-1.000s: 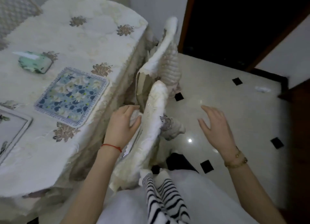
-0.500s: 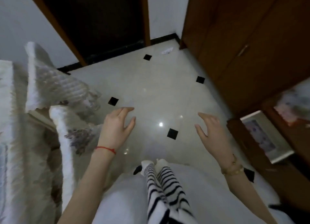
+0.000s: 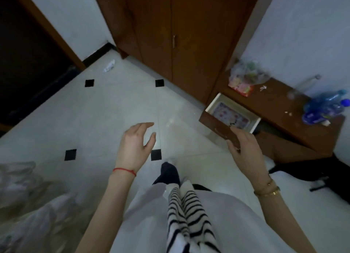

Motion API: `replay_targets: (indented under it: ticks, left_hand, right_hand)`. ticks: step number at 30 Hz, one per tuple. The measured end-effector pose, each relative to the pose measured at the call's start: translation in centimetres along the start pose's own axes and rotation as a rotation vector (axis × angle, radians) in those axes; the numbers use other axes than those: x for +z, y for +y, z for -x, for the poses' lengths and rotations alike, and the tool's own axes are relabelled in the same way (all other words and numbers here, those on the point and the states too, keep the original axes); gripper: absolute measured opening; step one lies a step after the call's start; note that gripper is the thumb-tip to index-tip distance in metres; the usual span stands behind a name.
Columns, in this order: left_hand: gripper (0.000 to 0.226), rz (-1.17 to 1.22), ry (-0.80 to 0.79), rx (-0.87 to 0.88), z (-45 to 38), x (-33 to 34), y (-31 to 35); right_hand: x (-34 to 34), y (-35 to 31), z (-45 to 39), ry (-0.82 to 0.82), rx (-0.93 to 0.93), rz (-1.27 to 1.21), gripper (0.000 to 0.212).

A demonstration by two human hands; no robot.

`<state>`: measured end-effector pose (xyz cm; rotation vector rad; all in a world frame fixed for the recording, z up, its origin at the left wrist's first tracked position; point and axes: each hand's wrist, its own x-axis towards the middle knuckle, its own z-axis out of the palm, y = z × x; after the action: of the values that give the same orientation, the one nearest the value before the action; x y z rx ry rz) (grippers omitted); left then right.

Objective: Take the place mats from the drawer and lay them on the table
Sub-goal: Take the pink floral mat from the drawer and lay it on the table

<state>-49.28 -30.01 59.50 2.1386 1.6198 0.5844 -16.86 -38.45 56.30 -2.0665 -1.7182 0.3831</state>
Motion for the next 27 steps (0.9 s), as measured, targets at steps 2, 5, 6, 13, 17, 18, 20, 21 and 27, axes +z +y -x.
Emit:
replay_targets:
  ticks: [2, 5, 6, 13, 17, 18, 20, 21, 27]
  left_hand:
    - [0.034, 0.011, -0.029, 0.057, -2.9, 1.4, 1.2]
    - [0.034, 0.030, -0.070, 0.145, -7.8, 3.5, 3.1]
    - [0.034, 0.037, -0.076, 0.179, -9.5, 4.4, 3.6]
    - [0.034, 0.070, -0.165, 0.420, -21.6, 10.3, 6.9]
    - [0.033, 0.077, -0.241, 0.505, -26.0, 14.5, 8.9]
    - [0.033, 0.075, -0.264, 0.511, -26.7, 15.6, 9.4]
    - [0.033, 0.081, -0.310, 0.509, -27.9, 18.0, 10.5]
    - [0.033, 0.088, -0.330, 0.502, -28.4, 19.3, 11.1]
    - [0.032, 0.077, -0.435, 0.409, -30.7, 27.9, 13.0]
  right_hand:
    - [-0.3, 1.1, -0.8, 0.026, 0.067, -0.004, 0.042]
    - [-0.3, 2.7, -2.4, 0.072, 0.157, -0.017, 0.040]
    - [-0.2, 3.2, -3.2, 0.089, 0.187, -0.019, 0.039]
    - [0.6, 6.9, -8.2, 0.179, 0.411, -0.082, 0.039]
    - [1.0, 9.3, -10.1, 0.205, 0.521, -0.108, 0.042]
    - [1.1, 10.1, -10.5, 0.211, 0.545, -0.109, 0.041]
    - [1.3, 11.8, -11.1, 0.225, 0.584, -0.112, 0.038]
    - [1.4, 12.8, -11.5, 0.226, 0.605, -0.118, 0.037]
    - [3.4, 20.5, -13.6, 0.152, 0.693, -0.139, 0.037]
